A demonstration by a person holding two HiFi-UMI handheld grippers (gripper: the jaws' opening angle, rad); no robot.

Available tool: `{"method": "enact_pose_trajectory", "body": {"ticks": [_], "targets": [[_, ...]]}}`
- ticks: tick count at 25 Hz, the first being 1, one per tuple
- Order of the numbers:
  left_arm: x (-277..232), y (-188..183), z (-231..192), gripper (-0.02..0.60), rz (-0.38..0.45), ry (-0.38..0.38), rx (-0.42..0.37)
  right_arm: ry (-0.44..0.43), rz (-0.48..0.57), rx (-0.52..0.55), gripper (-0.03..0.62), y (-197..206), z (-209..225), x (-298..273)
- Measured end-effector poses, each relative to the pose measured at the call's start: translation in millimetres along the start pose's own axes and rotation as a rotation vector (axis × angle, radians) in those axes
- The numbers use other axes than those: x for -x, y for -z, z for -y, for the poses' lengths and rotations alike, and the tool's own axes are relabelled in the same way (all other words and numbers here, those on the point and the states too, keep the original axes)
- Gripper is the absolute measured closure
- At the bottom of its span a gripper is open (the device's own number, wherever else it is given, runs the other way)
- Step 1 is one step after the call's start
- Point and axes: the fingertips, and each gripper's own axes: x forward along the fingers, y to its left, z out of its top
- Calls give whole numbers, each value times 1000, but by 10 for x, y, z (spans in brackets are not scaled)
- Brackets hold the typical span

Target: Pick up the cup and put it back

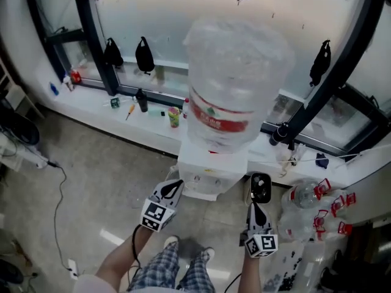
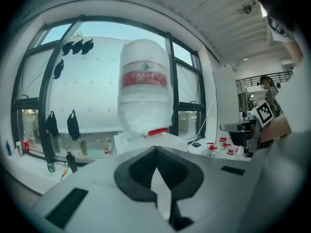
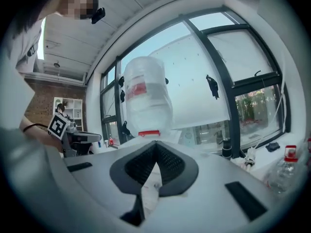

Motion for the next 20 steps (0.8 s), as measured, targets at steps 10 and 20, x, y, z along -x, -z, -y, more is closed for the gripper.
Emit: {"method": "enact_pose_trajectory", "body": {"ticks": [10,20], "targets": [[210,-1104,90,557,123,-1,3,47,166,13,577,-1123,-18,271],[401,-1307,79,557,159,-81,9,56,204,34,577,-1363,17,450]]}}
